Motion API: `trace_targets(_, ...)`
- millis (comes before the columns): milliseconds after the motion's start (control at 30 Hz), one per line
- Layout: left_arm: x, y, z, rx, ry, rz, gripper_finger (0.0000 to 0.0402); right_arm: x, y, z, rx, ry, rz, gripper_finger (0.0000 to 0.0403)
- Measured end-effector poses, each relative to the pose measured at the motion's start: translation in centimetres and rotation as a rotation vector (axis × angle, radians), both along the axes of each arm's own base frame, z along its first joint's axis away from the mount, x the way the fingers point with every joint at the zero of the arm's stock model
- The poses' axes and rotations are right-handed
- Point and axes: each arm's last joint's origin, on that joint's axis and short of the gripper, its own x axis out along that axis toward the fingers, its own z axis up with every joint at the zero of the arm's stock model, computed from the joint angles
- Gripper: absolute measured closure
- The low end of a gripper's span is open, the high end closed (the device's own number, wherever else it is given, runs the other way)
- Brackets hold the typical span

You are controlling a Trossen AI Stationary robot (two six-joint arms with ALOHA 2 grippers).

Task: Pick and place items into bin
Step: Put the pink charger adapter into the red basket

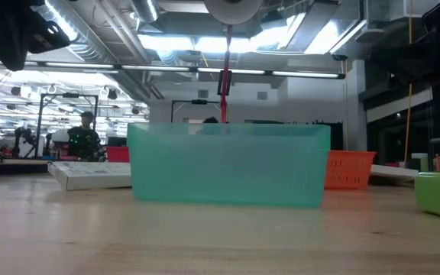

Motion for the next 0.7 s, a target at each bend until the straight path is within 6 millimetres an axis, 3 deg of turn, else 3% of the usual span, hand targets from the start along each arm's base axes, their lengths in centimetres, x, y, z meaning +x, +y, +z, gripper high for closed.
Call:
trace_targets(167, 0.8, -1.5, 0.0, -0.028, 0.028, 0.049, 0.0398, 0.0, 0.0, 0.0, -0.004, 0.005, 0.000, 0.0402)
trace_targets(333, 1.1, -2.7, 0.2, -0.006, 0.025, -0.045, 0.0398, 0.0, 0.0, 0.0, -0.006, 0.005, 0.000, 0.0402)
trace_targets(700, 1.0, -2.8, 0.1, 0.060, -0.003, -0.073, 0.0397, 0.0, 0.0, 0.0, 0.047, 0.001, 0.004, 0.0402)
